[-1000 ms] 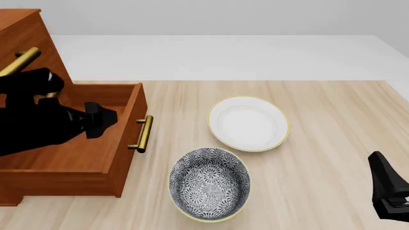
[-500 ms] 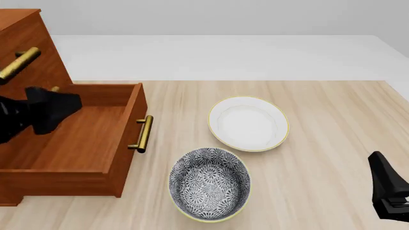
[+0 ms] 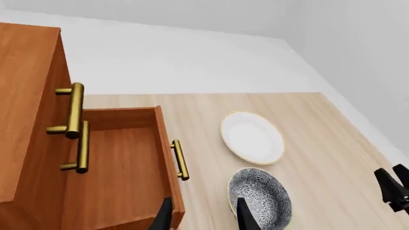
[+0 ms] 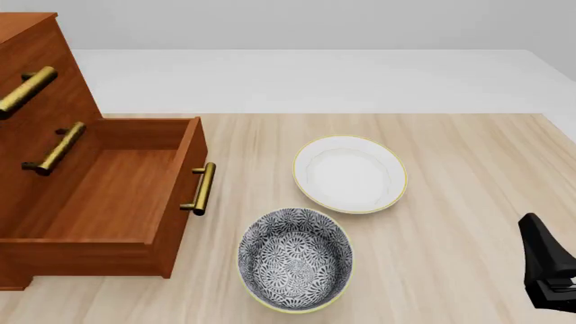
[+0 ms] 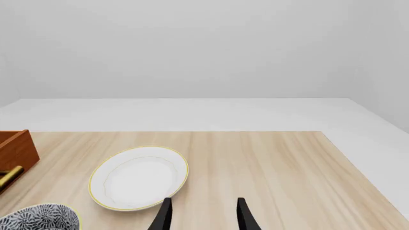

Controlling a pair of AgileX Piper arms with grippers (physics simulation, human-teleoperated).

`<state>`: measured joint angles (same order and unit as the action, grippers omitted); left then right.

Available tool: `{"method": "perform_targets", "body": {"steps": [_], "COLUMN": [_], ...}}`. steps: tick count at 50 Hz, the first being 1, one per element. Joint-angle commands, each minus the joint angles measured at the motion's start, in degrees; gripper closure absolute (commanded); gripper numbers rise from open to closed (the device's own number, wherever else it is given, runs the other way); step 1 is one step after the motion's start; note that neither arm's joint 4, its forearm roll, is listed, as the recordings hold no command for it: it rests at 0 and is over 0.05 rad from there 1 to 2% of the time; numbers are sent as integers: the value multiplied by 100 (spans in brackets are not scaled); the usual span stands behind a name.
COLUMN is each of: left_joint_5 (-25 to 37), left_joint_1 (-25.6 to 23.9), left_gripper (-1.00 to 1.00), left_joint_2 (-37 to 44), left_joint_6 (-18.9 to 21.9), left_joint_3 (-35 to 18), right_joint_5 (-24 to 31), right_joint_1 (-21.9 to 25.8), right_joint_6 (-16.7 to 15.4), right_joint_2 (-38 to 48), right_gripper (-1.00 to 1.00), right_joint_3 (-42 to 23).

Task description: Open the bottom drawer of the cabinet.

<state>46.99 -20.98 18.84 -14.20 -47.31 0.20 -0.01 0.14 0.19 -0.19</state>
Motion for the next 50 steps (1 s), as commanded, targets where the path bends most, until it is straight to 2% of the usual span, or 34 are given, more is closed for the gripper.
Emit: {"method": "perform_targets", "body": {"steps": [1, 2, 6, 7, 13, 15, 16, 18, 19, 21, 22, 30, 33, 36, 37, 39, 40, 50], "left_joint_5": [573, 709, 826, 933, 1001, 1150, 1367, 1368, 1560, 1563, 1715, 1906, 2282, 2284, 2289, 2289, 2291, 2291], "left_joint_1": [135, -24, 15, 58, 33, 95, 212, 212, 327, 327, 400, 326, 208, 208, 141, 141, 200, 291], "left_gripper": [-100, -100, -100, -100, -100, -100, -100, -100, -100, -100, -100, -100, -100, -100, -100, -100, -100, -100], "left_joint_2": [-911, -1017, -1148, -1266, -1399, -1592, -1727, -1723, -1817, -1818, -1853, -1881, -1884, -1884, -1881, -1881, -1882, -1884], "left_joint_6": [267, 281, 285, 338, 353, 414, 577, 577, 597, 597, 763, 817, 1156, 1156, 1339, 1340, 1135, 1103], "left_joint_3": [-352, -159, -190, -353, -444, -509, -569, -573, -745, -747, -980, -1147, -1181, -1183, -1110, -1110, -1254, -1370], "right_joint_5": [1, -1, 1, 1, 1, 1, 1, 1, -1, -1, -1, 1, 0, 0, 1, 1, 1, 0], "right_joint_1": [1, 1, 3, -1, 2, 0, 1, 1, 1, 1, 1, 0, 0, 0, 1, 1, 0, 2], "right_joint_6": [2, 0, 1, 3, 0, 1, 0, 0, 3, 3, 3, 2, 0, 0, 1, 1, 0, -1], "right_joint_2": [1, -1, 1, 1, 1, 0, 1, 1, 0, 0, 0, 1, 0, 0, 1, 1, 0, 0], "right_gripper": [-100, -100, -100, -100, -100, -100, -100, -100, -100, -100, -100, -100, -100, -100, -100, -100, -100, -100], "right_joint_3": [0, 0, 0, 0, 0, 0, 0, 0, 0, 0, 0, 0, 0, 0, 0, 0, 0, 0]}}
